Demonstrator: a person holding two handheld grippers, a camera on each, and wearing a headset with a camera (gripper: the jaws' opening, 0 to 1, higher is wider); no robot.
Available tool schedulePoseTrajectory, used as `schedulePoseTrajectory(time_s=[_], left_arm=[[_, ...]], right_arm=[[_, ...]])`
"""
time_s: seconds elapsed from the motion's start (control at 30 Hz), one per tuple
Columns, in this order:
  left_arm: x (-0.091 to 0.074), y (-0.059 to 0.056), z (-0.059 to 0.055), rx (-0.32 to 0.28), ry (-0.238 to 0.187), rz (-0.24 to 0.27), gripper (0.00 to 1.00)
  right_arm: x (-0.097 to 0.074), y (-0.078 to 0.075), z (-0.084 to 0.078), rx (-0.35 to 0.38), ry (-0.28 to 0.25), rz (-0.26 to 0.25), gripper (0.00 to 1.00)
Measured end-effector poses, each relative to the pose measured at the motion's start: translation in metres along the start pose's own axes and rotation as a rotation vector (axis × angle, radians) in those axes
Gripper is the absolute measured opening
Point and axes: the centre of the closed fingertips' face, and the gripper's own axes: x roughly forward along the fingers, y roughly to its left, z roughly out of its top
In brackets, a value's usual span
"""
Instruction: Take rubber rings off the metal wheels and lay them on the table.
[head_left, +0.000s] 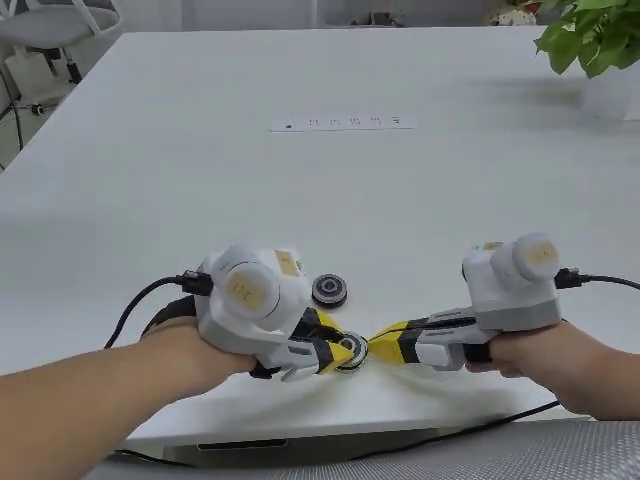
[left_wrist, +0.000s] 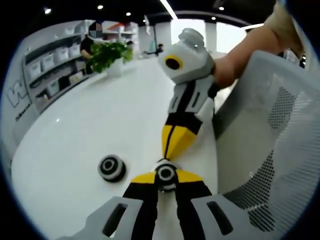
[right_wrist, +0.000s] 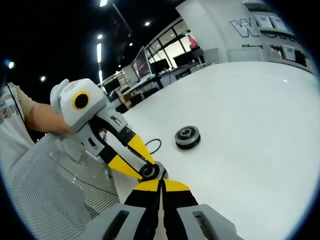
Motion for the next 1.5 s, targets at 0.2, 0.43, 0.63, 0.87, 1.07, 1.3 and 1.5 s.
schedulePoseTrajectory(time_s=[0.2, 0.43, 0.63, 0.87, 1.07, 1.3, 1.5], left_arm=[[0.001, 0.000, 0.000, 0.002, 0.006, 0.006, 0.12], [0.001, 0.001, 0.000, 0.011, 0.013, 0.013, 0.12], [0.001, 0.001, 0.000, 0.007, 0.015, 0.014, 0.12], [0.001, 0.001, 0.000, 0.004, 0.013, 0.013, 0.12], [0.001, 0.001, 0.000, 0.006, 0.014, 0.012, 0.12], [0.002, 0.001, 0.000, 0.007, 0.011, 0.011, 0.12], [0.002, 0.001, 0.000, 0.004, 0.009, 0.013, 0.12]], right_arm=[[0.002, 0.006, 0.002, 0.005, -0.008, 0.007, 0.00], [0.002, 0.013, 0.004, 0.008, -0.015, 0.014, 0.00], [0.004, 0.021, 0.007, 0.004, -0.019, 0.041, 0.00], [0.005, 0.019, 0.006, -0.017, -0.007, 0.054, 0.00], [0.006, 0.019, 0.007, -0.017, -0.009, 0.067, 0.00], [0.007, 0.034, 0.011, 0.007, -0.035, 0.152, 0.00], [0.008, 0.025, 0.011, -0.033, -0.032, 0.099, 0.00]])
